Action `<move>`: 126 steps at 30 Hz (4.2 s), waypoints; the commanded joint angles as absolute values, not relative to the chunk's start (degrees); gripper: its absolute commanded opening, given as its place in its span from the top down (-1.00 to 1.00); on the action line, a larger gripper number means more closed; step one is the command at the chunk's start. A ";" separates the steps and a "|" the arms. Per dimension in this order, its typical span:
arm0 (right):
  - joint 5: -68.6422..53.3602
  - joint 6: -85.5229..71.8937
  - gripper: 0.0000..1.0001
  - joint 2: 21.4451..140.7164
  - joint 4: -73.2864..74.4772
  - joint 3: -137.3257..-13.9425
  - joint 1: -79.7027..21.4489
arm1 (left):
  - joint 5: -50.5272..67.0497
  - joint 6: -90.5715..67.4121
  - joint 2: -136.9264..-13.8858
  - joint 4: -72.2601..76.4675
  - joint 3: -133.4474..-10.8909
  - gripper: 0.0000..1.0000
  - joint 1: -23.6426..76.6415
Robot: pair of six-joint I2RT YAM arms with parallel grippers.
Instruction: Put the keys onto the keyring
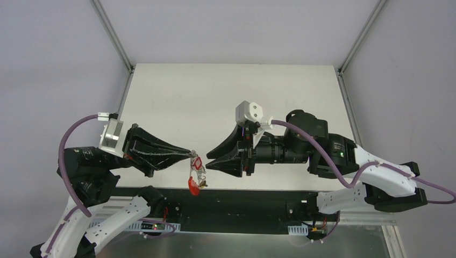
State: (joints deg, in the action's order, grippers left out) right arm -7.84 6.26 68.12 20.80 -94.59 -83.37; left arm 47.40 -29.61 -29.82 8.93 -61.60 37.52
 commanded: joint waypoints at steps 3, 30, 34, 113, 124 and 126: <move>-9.59 7.37 0.36 70.18 14.46 -96.61 -83.21 | 45.60 -31.84 -28.66 15.83 -61.00 1.00 37.71; -11.87 7.40 0.54 73.61 11.44 -98.88 -83.58 | 45.52 -31.77 -27.38 16.43 -60.14 1.00 37.71; -11.82 7.46 0.61 73.92 11.51 -99.19 -83.58 | 45.28 -31.73 -27.36 16.39 -60.13 1.00 37.71; -44.86 -1.57 1.00 86.10 54.23 -111.60 -65.80 | 65.04 -30.97 -42.77 -23.29 -65.63 0.51 37.70; -44.91 -3.22 1.00 88.24 52.30 -114.07 -65.38 | 65.82 -30.85 -41.12 -23.64 -64.31 0.68 37.71; -44.96 -3.43 1.00 88.41 52.07 -114.08 -65.35 | 66.16 -30.76 -41.11 -23.91 -64.06 0.73 37.71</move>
